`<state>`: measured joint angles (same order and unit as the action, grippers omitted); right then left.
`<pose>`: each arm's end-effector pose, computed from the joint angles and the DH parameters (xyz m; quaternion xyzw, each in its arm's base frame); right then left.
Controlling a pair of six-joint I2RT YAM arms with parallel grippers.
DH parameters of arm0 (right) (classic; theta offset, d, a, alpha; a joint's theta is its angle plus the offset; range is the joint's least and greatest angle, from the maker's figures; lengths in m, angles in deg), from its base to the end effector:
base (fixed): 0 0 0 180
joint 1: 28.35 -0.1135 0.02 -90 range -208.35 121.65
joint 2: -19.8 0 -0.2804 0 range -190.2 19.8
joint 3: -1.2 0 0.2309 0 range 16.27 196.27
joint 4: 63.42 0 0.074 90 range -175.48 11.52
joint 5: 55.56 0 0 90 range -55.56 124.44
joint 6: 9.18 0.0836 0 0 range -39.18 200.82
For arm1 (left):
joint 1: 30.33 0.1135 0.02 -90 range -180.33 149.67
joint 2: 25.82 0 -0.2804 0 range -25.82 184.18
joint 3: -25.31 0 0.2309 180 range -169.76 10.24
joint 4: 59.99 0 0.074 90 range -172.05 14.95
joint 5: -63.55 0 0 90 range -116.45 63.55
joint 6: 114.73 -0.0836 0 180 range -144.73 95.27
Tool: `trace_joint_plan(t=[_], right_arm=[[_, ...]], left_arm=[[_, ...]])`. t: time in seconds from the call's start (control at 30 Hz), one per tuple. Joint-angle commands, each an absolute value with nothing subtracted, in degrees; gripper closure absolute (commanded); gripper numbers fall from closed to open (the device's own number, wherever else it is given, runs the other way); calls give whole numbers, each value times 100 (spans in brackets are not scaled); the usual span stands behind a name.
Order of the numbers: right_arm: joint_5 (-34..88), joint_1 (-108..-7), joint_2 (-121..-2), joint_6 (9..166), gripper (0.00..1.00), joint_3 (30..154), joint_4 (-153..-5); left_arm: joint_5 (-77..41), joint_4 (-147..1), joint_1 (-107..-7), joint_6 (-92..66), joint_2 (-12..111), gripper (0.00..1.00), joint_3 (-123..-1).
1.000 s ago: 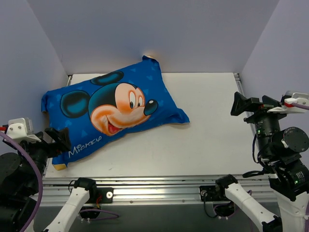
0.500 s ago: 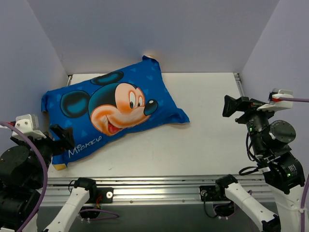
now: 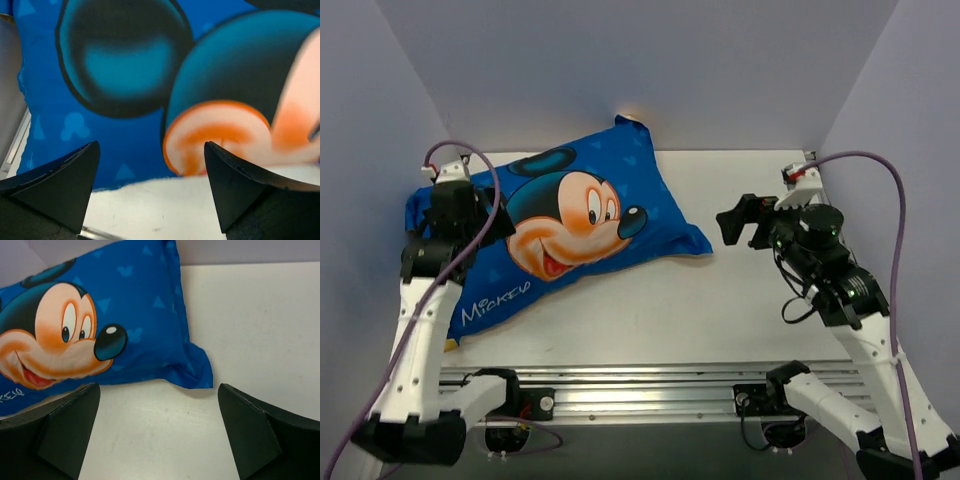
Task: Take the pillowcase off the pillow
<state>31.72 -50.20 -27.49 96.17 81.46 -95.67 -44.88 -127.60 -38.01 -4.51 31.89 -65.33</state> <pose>0.1665 0.0711 0.4472 -0.0567 0.7004 0.2427 0.6689 0.1919 0.0008 0.3888 -0.1694 0.8609 0.0272 0.4789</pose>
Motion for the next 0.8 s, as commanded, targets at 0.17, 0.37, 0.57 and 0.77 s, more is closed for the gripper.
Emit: trace_joint_plan(t=[0.17, 0.37, 0.57, 0.77], right_arm=[[2171, -5076, -3548, 9892, 0, 7947, -8982], [2028, -5138, -3671, 10147, 0, 7578, -8701], [2091, -5156, -3776, 10515, 0, 7147, -8525], [1713, -5182, -4294, 10946, 0, 6742, -8025]], left_arm=[[-3666, -10741, -1743, 101, 4808, 6, -6526], [-2877, -10405, -1433, 539, 5547, 6, -5887], [-1565, -10151, -2161, 1383, 5075, 6, -4348], [-1678, -10327, -4538, 2981, 3496, 6, -3152]])
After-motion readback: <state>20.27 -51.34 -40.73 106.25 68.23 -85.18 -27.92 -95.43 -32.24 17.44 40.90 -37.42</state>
